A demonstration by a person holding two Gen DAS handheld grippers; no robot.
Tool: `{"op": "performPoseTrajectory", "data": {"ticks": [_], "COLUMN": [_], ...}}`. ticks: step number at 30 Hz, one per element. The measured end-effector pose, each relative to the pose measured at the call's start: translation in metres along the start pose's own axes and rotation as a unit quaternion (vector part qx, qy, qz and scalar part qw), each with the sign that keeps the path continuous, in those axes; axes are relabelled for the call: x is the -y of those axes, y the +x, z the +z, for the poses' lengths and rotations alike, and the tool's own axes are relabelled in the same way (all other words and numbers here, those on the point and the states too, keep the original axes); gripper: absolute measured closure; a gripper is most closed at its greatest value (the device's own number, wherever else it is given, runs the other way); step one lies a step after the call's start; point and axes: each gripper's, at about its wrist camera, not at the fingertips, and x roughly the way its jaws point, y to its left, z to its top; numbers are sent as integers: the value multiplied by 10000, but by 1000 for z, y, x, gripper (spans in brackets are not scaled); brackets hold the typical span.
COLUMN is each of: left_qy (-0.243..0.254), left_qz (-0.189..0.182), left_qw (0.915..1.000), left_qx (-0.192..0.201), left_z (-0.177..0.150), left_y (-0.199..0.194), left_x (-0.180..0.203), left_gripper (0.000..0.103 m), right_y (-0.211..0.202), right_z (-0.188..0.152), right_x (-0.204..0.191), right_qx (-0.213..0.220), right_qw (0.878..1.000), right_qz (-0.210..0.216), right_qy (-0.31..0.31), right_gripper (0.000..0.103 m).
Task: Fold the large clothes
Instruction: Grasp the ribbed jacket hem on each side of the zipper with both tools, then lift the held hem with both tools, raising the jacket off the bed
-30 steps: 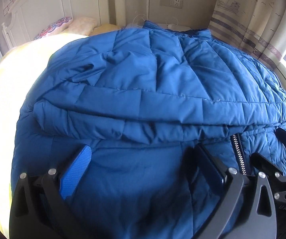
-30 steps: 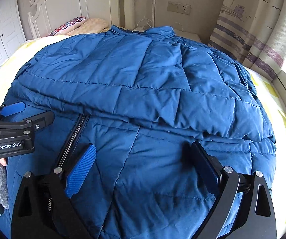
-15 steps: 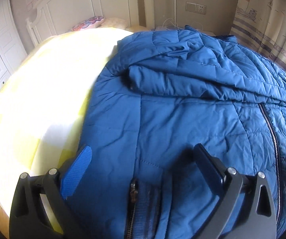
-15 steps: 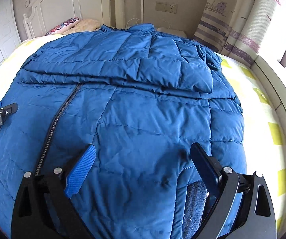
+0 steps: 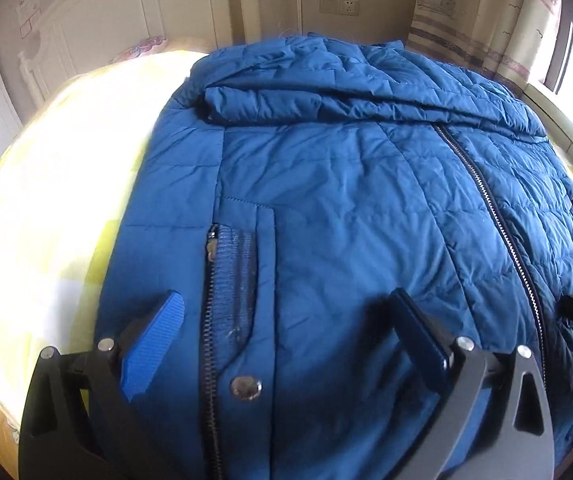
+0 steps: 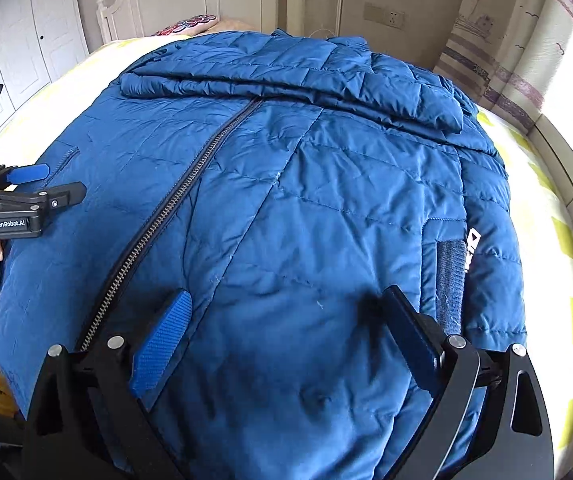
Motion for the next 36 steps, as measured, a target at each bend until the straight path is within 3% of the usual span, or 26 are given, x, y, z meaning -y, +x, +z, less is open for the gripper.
{"op": "performPoseTrajectory", "data": {"ticks": [3,5,7,9,10,12,15,17,19,20,24,27,30,32,36], "left_qy": [-108,-230,-245,-211,-261,-343,181,694,970,859,730,278,66,135,161], "left_qz": [213,-33,-67,125,63,-464,-654,-408,-99,-226,-400,-523,-166,-294,-188], "left_qw": [9996,9992,9987,9986,9986,9965,9936,9926,9920,9910,9928,9939,9963,9950,9956], "left_qx": [120,323,449,467,463,606,903,910,807,1000,864,928,835,947,903], "left_z": [-26,-41,-48,-51,-50,-56,-74,-89,-103,-109,-107,-113,-125,-131,-131], "left_y": [-11,-17,-22,-30,-35,-55,-82,-82,-66,-66,-70,-83,-75,-74,-76], "left_x": [-25,-42,-46,-40,-35,-26,14,41,54,49,33,5,-24,-32,-30], "left_gripper": [2,2,2,2,4,4,3,2,2,2,2,2,2,2,2], "right_y": [-13,-15,-19,-25,-30,-44,-55,-37,-34,-35,-48,-67,-58,-59,-66], "right_z": [-29,-45,-53,-53,-52,-55,-66,-77,-85,-87,-87,-96,-112,-121,-121], "right_x": [11,27,31,22,16,-4,-40,-56,-51,-49,-46,-30,-6,-1,-2], "right_qx": [21,67,180,138,161,414,715,459,766,798,616,898,741,916,783], "right_qw": [9993,9995,9990,9983,9981,9987,9969,9974,9961,9958,9971,9955,9971,9957,9967], "right_qz": [-360,-157,-180,-436,-457,-113,229,104,251,318,161,0,-168,-109,-222], "right_qy": [-21,278,377,374,388,262,-234,-540,-347,-301,-427,-318,-58,28,12], "right_gripper": [11,11,11,11,11,11,11,11,10,10,11,11,10,10,10]}}
